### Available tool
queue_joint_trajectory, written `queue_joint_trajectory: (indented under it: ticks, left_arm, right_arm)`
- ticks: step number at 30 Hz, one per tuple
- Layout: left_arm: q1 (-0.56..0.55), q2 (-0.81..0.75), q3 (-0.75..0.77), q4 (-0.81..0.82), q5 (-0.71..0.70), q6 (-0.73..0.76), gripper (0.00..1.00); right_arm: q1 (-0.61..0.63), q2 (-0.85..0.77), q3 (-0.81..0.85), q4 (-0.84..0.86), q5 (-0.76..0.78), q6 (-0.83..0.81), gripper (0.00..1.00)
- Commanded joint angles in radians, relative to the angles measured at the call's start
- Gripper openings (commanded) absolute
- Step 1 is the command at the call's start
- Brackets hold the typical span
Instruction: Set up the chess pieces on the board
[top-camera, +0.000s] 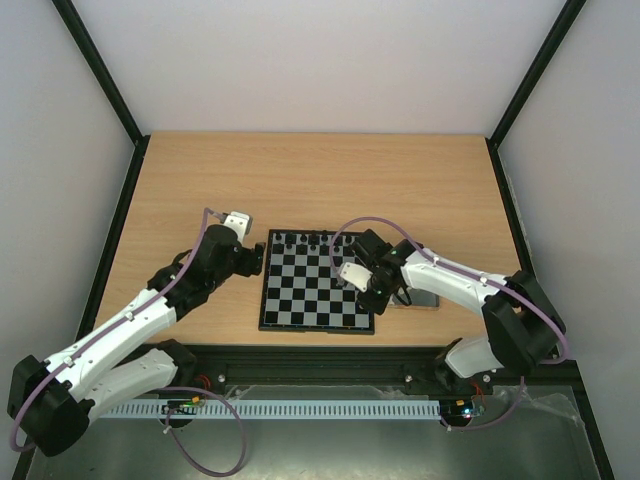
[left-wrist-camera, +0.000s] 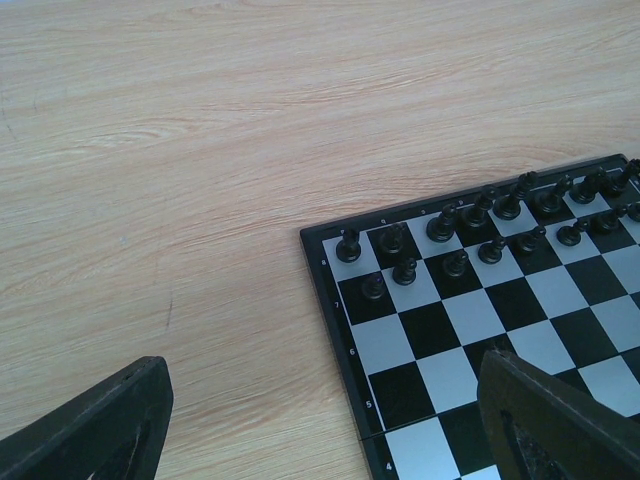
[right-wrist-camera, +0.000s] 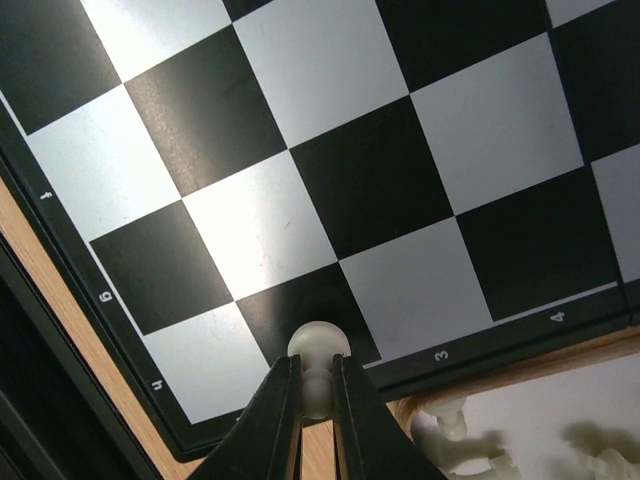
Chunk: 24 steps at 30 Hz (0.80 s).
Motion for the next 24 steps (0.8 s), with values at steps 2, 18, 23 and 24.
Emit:
queue_joint_trajectory:
  ticks: [2,18,23,24]
  left_arm:
    - [0.004,-0.013,0.011,0.005,0.010,-0.001,0.87]
    - [0.004,-0.007,0.009,0.006,0.013,0.000,0.87]
    - [0.005,-0.009,0.009,0.011,0.036,-0.001,0.87]
    - [0.005,-0.009,0.008,0.011,0.043,0.000,0.87]
  right_arm:
    - [0.006,0.033,-0.015,0.000,-0.022,0.003,0.07]
    - [0.004,-0.002,0.046,-0.062,-0.024,0.015,0.40]
    - [-0.080,-0.038,0.095,-0.098,-0.025,0.017,0.40]
    - [-0.116,-0.035,0.101,-0.095,-0.027,0.017,0.40]
